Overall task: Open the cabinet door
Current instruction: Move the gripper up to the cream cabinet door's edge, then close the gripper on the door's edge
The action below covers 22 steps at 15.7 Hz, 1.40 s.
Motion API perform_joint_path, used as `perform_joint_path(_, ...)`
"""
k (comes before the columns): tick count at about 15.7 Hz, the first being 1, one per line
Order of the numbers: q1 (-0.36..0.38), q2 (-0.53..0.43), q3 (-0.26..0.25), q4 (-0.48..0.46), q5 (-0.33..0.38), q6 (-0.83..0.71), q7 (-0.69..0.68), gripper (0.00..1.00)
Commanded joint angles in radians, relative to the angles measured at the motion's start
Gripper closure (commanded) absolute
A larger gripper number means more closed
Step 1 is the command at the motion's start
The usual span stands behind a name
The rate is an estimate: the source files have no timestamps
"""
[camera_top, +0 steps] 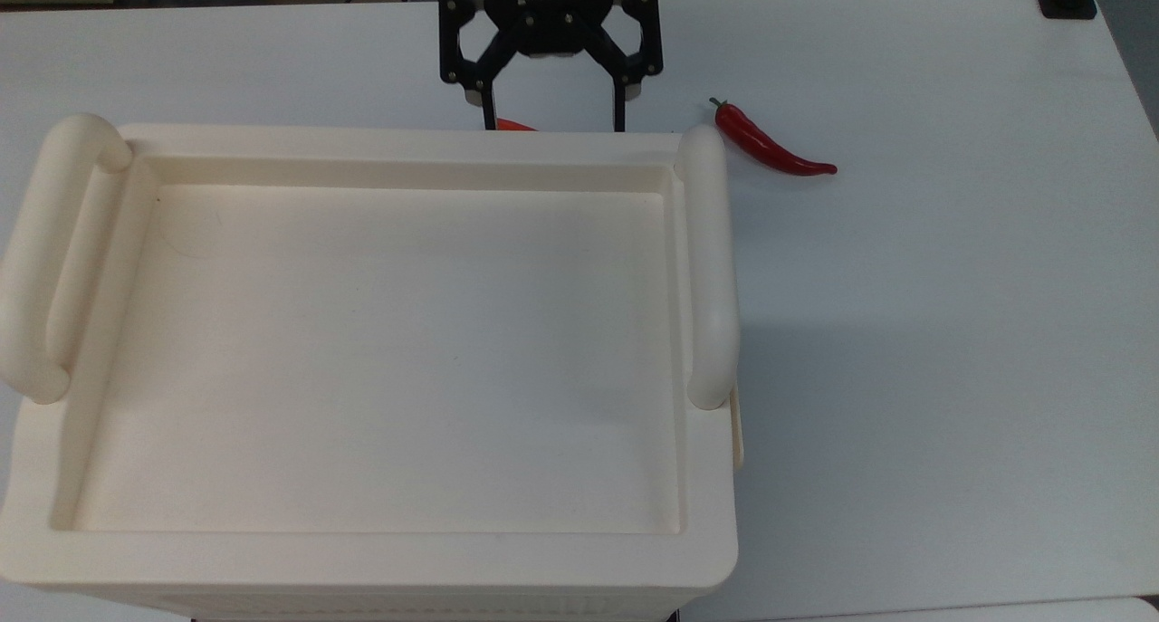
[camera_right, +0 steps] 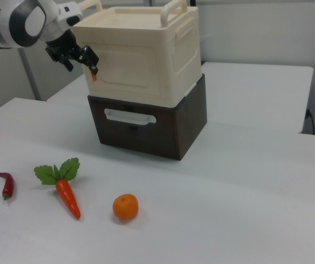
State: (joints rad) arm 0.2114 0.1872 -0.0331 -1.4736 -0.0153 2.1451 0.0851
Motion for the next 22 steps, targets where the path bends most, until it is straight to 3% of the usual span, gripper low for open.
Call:
perform_joint_path(1,0.014,0.047,-0.007,0.032,-0.029,0.079,0.015,0.00)
perform_joint_path(7,0.049,0.098,-0.008,0.033,-0.066,0.196,0.021,0.01)
perform_joint_path(11,0.051,0.101,-0.008,0.033,-0.078,0.196,0.021,0.18)
perform_joint_path(13,0.052,0.103,-0.008,0.033,-0.089,0.197,0.021,0.38)
perform_joint_path(20,0.052,0.116,-0.010,0.033,-0.127,0.245,0.038,0.40)
perform_joint_path(22,0.052,0.120,-0.010,0.033,-0.143,0.246,0.050,0.45)
